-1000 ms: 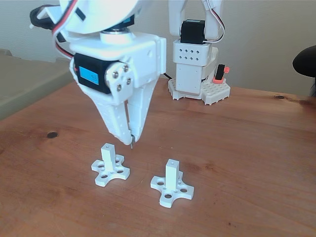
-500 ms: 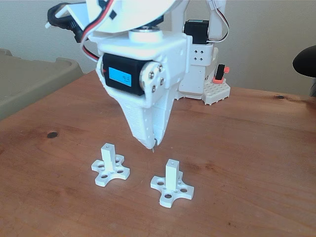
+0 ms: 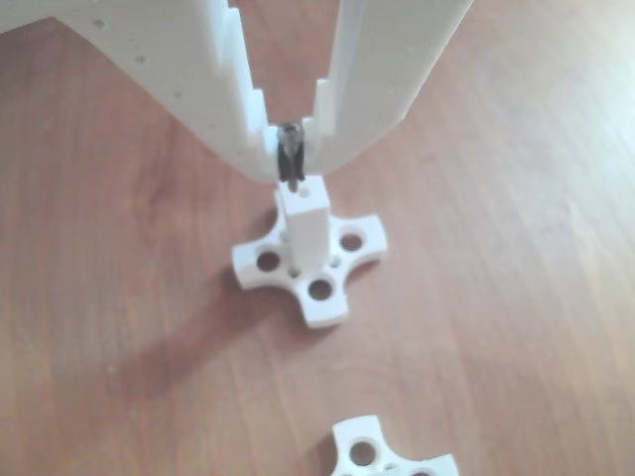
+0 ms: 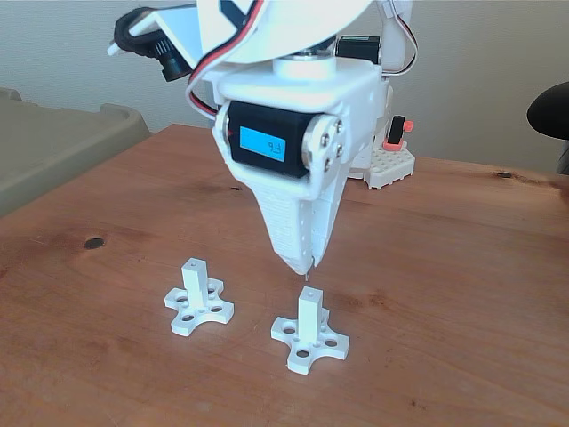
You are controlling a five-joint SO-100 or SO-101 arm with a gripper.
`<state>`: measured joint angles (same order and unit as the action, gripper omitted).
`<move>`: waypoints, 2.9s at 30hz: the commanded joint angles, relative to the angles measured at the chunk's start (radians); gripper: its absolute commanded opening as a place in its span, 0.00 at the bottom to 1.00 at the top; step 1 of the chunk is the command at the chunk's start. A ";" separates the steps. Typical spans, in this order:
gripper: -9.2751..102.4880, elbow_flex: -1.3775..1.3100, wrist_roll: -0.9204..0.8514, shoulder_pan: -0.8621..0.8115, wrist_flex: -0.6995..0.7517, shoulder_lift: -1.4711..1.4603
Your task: Grab the screw and set it in the hole.
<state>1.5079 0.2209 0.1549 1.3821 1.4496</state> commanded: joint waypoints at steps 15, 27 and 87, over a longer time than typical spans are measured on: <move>0.04 -0.087 0.017 0.029 -0.015 0.074; 0.04 -0.081 0.014 0.029 -0.025 0.063; 0.04 -0.055 0.003 0.015 -0.043 0.038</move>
<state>1.5079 0.2332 0.1611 1.3576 1.4496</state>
